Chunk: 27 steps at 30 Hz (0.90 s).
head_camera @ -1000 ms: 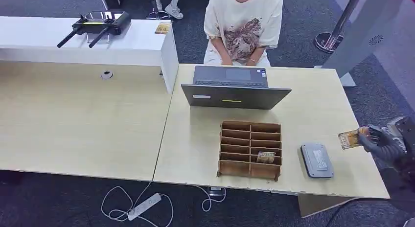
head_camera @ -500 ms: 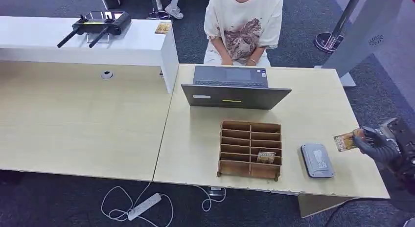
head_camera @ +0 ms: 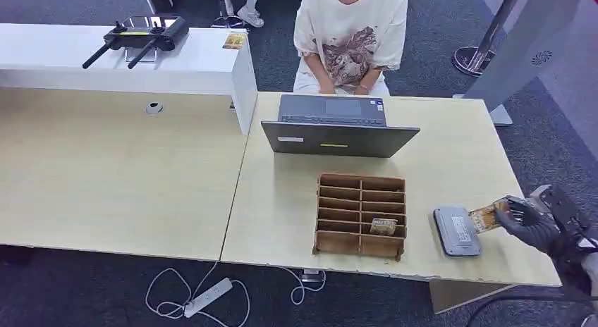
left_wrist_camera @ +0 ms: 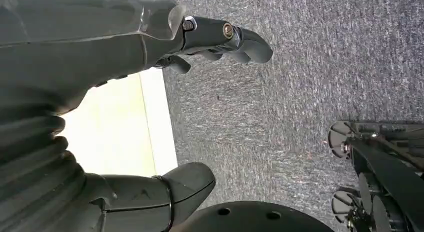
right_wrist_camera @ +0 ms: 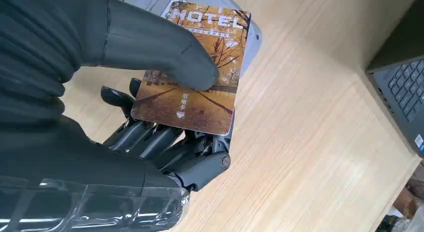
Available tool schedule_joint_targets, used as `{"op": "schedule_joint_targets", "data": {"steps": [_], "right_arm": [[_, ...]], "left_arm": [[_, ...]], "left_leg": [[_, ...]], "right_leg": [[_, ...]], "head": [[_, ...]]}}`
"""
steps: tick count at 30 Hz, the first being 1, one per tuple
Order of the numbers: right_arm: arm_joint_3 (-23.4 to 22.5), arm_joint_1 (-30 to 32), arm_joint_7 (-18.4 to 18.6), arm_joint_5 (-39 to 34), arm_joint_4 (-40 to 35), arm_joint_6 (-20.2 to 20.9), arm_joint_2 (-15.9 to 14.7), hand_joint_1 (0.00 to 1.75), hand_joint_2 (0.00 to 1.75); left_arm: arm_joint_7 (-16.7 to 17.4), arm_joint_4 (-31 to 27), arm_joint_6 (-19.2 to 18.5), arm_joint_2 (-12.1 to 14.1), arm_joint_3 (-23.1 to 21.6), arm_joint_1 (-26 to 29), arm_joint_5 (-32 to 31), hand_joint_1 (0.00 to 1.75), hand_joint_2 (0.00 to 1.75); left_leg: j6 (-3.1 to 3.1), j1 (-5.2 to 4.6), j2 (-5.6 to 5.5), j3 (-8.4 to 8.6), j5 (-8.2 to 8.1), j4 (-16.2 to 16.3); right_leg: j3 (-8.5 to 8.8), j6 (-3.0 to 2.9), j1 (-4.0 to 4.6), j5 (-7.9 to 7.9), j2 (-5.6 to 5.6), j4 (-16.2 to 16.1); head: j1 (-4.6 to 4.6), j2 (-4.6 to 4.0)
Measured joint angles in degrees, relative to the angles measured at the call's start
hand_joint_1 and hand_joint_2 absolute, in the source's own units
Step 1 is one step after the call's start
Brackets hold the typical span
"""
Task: Pass the card to the sensor for recognition and then transmit it.
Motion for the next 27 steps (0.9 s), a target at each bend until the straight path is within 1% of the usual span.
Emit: {"op": "schedule_joint_targets", "data": {"steps": [3, 10, 16, 20, 24, 27], "right_arm": [[0.24, 0.22, 0.15, -0.02, -0.07, 0.24, 0.0, 1.75, 1.75], [0.68, 2.13, 0.11, 0.04, -1.73, -0.61, 0.48, 1.75, 1.75], [1.18, 3.98, 1.07, 0.29, -3.76, -2.25, 1.27, 1.75, 1.75], [1.25, 4.28, 2.14, 2.28, -4.33, -4.94, 3.08, 1.75, 1.75], [1.25, 4.32, 3.0, 4.7, -4.33, -7.32, 6.08, 1.75, 1.75], [1.25, 4.32, 3.0, 4.7, -4.33, -7.32, 6.08, 1.75, 1.75]], "left_arm": [[0.02, 0.0, 0.02, 0.0, 0.15, 0.02, -0.22, 0.0, 1.75], [0.09, 0.0, -0.37, 0.11, 0.33, -0.03, -1.29, 0.0, 1.75], [0.77, 0.0, -0.79, 0.26, 0.33, -0.14, -1.38, 0.0, 1.75], [1.68, 0.0, -0.76, 0.26, 0.35, -0.35, -1.84, 0.0, 1.75], [2.4, 0.0, -0.96, 0.26, 0.37, -0.55, -2.01, 0.0, 1.75], [2.4, 0.0, -0.96, 0.26, 0.37, -0.55, -2.01, 0.0, 1.75]], "left_leg": [[0.0, 0.0, 0.0, 0.0, 0.0, 0.0], [0.0, 0.0, 0.0, 0.0, 0.0, 0.0], [0.0, 0.0, 0.0, -0.01, 0.0, -0.01], [0.0, 0.01, 0.02, -0.01, 0.0, -0.02], [-0.01, 0.01, 0.04, 0.02, 0.01, -0.02], [-0.01, 0.01, 0.04, 0.02, 0.01, -0.02]], "right_leg": [[0.0, 0.0, 0.0, 0.0, 0.0, 0.0], [0.0, 0.0, 0.0, 0.0, 0.0, 0.0], [0.0, 0.0, 0.0, 0.0, -0.01, 0.01], [0.0, 0.0, 0.01, 0.0, 0.01, 0.01], [0.01, 0.0, 0.01, 0.0, 0.02, 0.02], [0.01, 0.0, 0.01, 0.0, 0.02, 0.02]], "head": [[0.0, 0.0], [0.0, 0.0], [0.0, 0.0], [0.02, 0.0], [0.0, 0.0], [0.0, 0.0]]}}
